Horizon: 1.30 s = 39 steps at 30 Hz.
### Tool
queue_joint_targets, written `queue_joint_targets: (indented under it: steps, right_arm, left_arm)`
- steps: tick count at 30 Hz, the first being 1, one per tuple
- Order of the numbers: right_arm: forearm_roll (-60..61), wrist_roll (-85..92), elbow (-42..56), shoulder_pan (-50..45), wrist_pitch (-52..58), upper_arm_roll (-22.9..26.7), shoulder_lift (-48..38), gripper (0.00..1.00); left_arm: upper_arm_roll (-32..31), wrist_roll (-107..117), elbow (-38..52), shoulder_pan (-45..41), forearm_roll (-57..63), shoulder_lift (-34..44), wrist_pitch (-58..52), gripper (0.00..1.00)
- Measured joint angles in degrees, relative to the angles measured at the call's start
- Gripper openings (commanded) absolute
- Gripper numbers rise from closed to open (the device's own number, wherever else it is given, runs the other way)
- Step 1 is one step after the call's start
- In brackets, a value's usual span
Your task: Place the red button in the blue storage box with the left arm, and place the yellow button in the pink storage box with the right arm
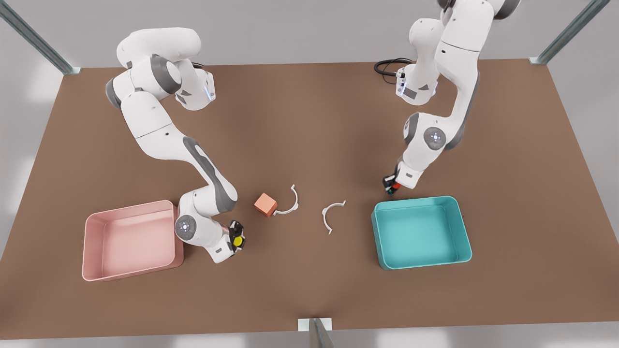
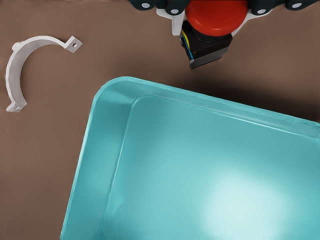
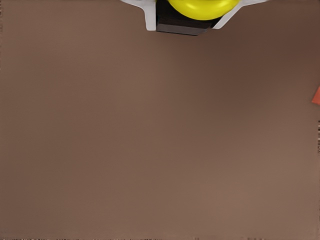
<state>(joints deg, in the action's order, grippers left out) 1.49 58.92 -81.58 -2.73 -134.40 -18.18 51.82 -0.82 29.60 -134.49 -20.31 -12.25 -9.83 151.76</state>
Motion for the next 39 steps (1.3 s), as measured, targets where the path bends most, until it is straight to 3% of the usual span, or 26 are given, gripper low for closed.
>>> queue_joint_targets:
  steps: [5, 12, 18, 21, 22, 23, 25, 26, 27, 30, 34, 36, 39]
  right_arm:
    - [-0.03, 0.38, 0.16, -0.61, 1.39, -0.01, -4.08, 0.32]
    - [-3.4, -9.52, -5.14, 4.51, 9.61, 0.6, -18.33, 0.33]
    - [-4.24, -15.34, -8.11, 17.95, 11.95, 0.03, -21.0, 0.33]
    - [-4.32, -16.87, -8.97, 21.87, 12.39, 0.08, -20.34, 0.34]
    - [-4.36, -17.33, -9.14, 22.66, 12.43, 0.23, -19.61, 0.38]
    - [-4.43, -17.79, -9.21, 23.34, 12.44, 0.38, -18.93, 0.46]
    - [-4.87, -18.83, -9.08, 24.03, 11.82, 0.57, -17.47, 0.81]
    - [-5.15, -19.42, -8.96, 24.19, 11.42, 0.64, -17.06, 1.0]
    - [-5.38, -20.0, -8.89, 24.28, 11.08, 0.68, -16.72, 1.0]
    - [-5.74, -21.51, -8.14, 24.31, 10.38, 0.71, -16.34, 1.0]
    - [-5.51, -22.8, 3.29, 20.87, 10.96, 1.13, -17.02, 1.0]
    - [-5.29, -23.85, 6.94, 12.69, 14.13, 9.14, -24.47, 1.0]
    - [-6.07, -28.34, -3.62, 5.54, 21.47, 14.45, -40.63, 1.0]
  left_arm:
    - [0.15, 0.36, 3.39, 0.07, 2.44, 6.27, -7.54, 0.55]
    - [0.44, 1.56, 30.64, 2.85, 3.97, -8.8, -18.05, 0.55]
    - [0.46, 2.12, 42.4, 6.25, 4.44, -19.15, -21.7, 0.55]
    - [0.42, 2.2, 43.88, 7.15, 4.22, -23.01, -22.5, 0.57]
    - [0.4, 2.2, 43.99, 7.28, 3.91, -23.66, -22.68, 0.65]
    - [0.39, 2.21, 44.05, 7.34, 3.7, -24.26, -22.84, 0.65]
    - [0.34, 2.22, 44.1, 7.32, 3.41, -25.52, -23.09, 0.69]
    - [0.23, 2.24, 44.11, 7.31, 3.22, -26.51, -23.18, 0.8]
    - [0.13, 2.2, 44.1, 7.21, 2.89, -27.28, -23.25, 1.0]
    - [0.04, 1.97, 44.52, 7.08, 2.27, -26.89, -23.75, 1.0]
    - [1.12, 0.81, 46.33, 7.36, 5.67, -16.56, -28.38, 1.0]
    - [2.85, -1.35, 49.88, 7.59, 7.75, -9.35, -35.76, 1.0]
    - [2.13, -4.95, 51.91, 10.76, 10.75, -1.21, -46.34, 1.0]
